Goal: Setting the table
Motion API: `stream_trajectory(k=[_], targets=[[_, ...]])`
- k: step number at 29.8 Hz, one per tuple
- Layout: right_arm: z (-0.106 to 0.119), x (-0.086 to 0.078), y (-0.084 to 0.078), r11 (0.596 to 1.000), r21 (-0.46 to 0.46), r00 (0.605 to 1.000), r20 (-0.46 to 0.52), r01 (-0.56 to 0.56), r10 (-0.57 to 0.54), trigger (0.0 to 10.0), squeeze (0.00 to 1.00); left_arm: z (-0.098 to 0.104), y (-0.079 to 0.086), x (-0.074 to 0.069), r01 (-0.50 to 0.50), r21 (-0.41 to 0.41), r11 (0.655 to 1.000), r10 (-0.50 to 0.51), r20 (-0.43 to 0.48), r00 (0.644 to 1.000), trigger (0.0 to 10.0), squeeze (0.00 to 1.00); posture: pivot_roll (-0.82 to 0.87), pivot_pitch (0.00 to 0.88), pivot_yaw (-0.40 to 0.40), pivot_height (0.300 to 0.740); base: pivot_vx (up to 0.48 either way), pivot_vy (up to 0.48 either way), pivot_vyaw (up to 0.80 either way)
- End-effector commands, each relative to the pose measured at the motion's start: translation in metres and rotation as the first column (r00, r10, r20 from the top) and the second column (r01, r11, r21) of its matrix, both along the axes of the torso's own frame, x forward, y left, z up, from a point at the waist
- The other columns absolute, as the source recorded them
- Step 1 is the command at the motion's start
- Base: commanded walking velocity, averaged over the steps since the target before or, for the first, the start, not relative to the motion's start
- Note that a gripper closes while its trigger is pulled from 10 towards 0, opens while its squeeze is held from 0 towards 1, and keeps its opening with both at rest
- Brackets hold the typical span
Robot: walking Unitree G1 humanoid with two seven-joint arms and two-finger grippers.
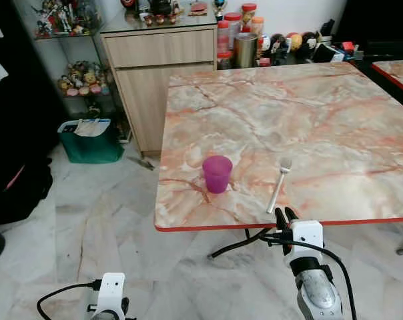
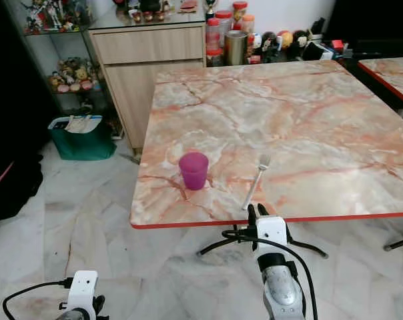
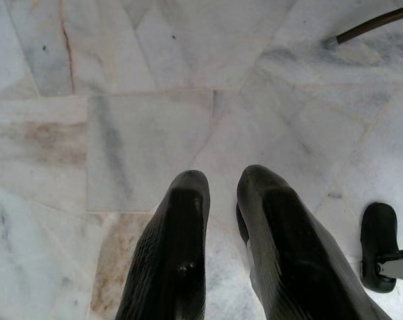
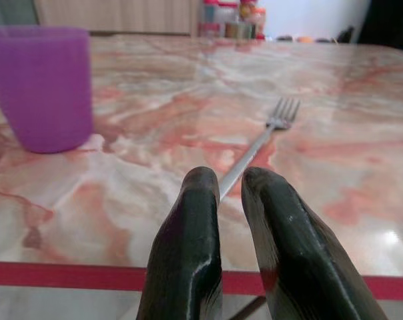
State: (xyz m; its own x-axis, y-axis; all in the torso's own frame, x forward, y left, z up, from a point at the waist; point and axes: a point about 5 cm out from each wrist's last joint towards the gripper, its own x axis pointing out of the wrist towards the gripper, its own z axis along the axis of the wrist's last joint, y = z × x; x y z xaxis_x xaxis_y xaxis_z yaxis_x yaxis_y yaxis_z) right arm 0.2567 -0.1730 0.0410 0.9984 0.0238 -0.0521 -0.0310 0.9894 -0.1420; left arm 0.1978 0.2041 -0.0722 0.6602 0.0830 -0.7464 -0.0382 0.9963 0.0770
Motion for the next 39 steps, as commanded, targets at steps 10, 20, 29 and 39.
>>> stream_trajectory(k=[10,20,29,39], targets=[[0.036,0.051,0.01,0.995,0.083,0.995,0.084,0.05,-0.057,10.0,0.0,0.003,0.001,0.005,-0.025,0.001,1.0,0.025,0.021,0.999,10.0,0.0,-0.09,0.0,0.048,0.728,0.208,0.0,-0.18],[0.041,0.059,0.018,0.996,0.087,0.995,0.094,0.03,-0.039,10.0,0.0,0.004,0.0,0.007,-0.038,-0.007,0.999,0.038,0.026,0.999,10.0,0.0,-0.09,0.0,0.042,0.728,0.263,0.0,0.0],[0.04,0.061,0.019,0.995,0.093,0.995,0.095,0.03,-0.039,10.0,0.0,0.004,0.0,0.007,-0.039,-0.008,0.999,0.039,0.026,0.999,10.0,0.0,-0.09,0.0,0.042,0.728,0.262,0.0,0.0],[0.04,0.059,0.029,0.995,0.101,0.995,0.102,0.012,-0.022,10.0,0.0,0.004,-0.002,0.008,-0.042,-0.012,0.999,0.042,0.028,0.999,10.0,0.0,-0.09,0.0,0.04,0.728,0.266,0.0,0.0]])
